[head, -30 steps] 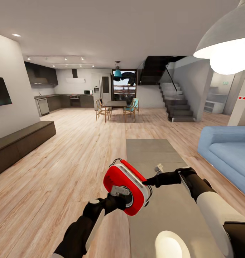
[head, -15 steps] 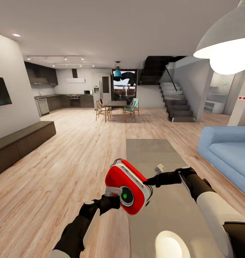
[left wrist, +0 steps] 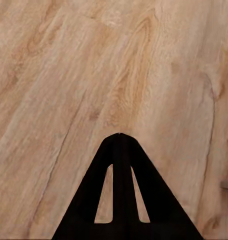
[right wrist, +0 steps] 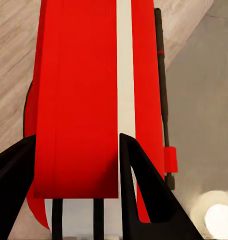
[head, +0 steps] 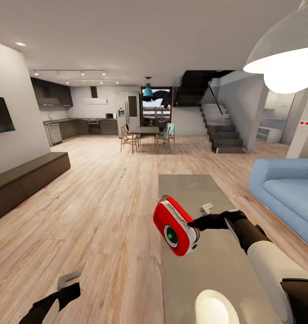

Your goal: Turn on the radio receiver that's on the table in the living room.

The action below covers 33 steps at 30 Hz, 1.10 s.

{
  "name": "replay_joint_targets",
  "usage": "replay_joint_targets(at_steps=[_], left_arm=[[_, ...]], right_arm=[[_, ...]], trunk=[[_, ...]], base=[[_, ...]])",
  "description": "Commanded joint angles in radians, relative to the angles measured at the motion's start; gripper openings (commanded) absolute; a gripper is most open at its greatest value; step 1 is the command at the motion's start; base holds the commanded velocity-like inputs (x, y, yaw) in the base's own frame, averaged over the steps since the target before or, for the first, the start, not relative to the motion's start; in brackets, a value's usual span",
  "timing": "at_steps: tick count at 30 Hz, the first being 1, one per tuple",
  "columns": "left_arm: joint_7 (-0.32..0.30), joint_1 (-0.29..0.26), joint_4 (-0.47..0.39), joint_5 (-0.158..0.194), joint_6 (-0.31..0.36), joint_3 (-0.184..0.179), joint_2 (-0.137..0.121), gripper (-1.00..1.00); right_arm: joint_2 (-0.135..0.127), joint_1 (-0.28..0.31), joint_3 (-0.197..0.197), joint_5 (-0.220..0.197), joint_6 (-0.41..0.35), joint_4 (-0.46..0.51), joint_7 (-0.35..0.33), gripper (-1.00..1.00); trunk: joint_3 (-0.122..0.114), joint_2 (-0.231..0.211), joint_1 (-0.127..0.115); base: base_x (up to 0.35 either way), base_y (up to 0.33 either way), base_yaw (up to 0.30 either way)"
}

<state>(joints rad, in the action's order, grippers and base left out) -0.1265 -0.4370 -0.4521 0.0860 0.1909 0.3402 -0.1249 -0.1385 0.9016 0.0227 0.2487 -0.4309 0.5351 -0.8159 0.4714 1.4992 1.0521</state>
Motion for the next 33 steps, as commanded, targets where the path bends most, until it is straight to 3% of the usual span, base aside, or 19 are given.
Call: replay_joint_targets(at_steps=[1, 4, 6, 16, 21, 26, 33], left_arm=[[0.025, 0.000, 0.028, 0.001, -0.029, 0.008, 0.000, -1.00], [0.069, 0.000, 0.102, 0.006, -0.143, 0.020, -0.001, -1.00], [0.076, 0.000, 0.135, 0.004, -0.174, 0.020, 0.004, -1.00], [0.075, 0.000, 0.147, 0.008, -0.181, 0.021, 0.002, -1.00], [0.076, 0.000, 0.147, 0.010, -0.179, 0.021, 0.005, -1.00], [0.074, 0.000, 0.147, 0.012, -0.177, 0.024, 0.000, -1.00], [0.074, 0.000, 0.147, 0.008, -0.174, 0.021, -0.003, -1.00]], right_arm=[[0.000, 0.000, 0.000, -0.016, -0.008, -0.002, 0.020, -1.00], [0.000, 0.000, 0.001, -0.017, -0.014, -0.029, 0.087, -1.00], [0.000, 0.000, 0.002, -0.016, -0.033, -0.039, 0.143, -1.00], [0.002, 0.000, 0.008, -0.013, -0.072, -0.046, 0.170, -1.00], [-0.006, 0.000, 0.009, -0.009, -0.180, -0.086, 0.193, -1.00], [-0.006, 0.000, 0.009, 0.009, -0.182, -0.181, 0.246, -1.00], [-0.007, 0.000, 0.008, 0.010, -0.182, -0.216, 0.252, -1.00]], trunk=[[0.000, 0.000, 0.000], [0.000, 0.000, 0.000], [0.000, 0.000, 0.000], [0.000, 0.000, 0.000], [0.000, 0.000, 0.000], [0.000, 0.000, 0.000], [0.000, 0.000, 0.000]], base=[[0.000, 0.000, 0.000], [0.000, 0.000, 0.000], [0.000, 0.000, 0.000], [0.000, 0.000, 0.000], [0.000, 0.000, 0.000], [0.000, 0.000, 0.000], [0.000, 0.000, 0.000]])
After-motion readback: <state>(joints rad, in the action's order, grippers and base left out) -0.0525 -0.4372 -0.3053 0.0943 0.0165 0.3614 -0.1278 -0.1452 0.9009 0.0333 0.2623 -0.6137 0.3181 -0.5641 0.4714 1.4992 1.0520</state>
